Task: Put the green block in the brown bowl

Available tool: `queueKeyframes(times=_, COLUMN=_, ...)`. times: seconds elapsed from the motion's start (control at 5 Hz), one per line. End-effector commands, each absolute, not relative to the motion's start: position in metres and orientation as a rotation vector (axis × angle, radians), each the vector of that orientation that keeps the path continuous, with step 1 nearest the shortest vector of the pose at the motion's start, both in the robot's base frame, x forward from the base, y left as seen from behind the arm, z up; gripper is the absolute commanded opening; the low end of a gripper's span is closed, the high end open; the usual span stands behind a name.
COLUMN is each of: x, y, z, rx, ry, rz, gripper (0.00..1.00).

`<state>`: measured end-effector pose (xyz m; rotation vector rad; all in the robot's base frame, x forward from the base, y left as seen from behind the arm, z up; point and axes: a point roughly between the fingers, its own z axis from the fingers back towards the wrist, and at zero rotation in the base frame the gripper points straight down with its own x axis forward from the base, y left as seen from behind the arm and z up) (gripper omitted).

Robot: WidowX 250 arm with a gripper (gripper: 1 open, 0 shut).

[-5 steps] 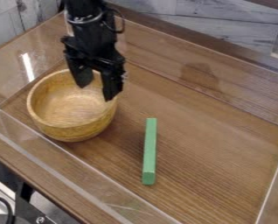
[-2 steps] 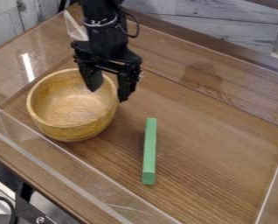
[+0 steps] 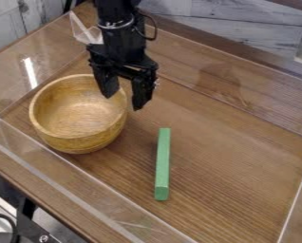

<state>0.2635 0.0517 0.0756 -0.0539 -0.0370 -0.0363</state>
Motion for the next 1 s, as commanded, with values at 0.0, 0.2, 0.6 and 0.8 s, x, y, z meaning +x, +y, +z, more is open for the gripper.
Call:
queueKeyframes(times=0.0, x=0.279, y=0.050, z=0.087, rx=-0.046, ry=-0.090, rz=-0.004, gripper=1.00)
queueKeyframes(times=0.2, x=0.286, y=0.048, z=0.087, rx=-0.048, ry=-0.098, rz=0.041, gripper=1.00)
queueKeyframes(times=0.6, x=0.301, y=0.038, z=0.108, rx=-0.066, ry=-0.118, rz=-0.147, gripper=1.00)
queueKeyframes(times=0.8, x=0.308, y=0.032, z=0.115, rx=-0.070, ry=-0.135, rz=-0.130, gripper=1.00)
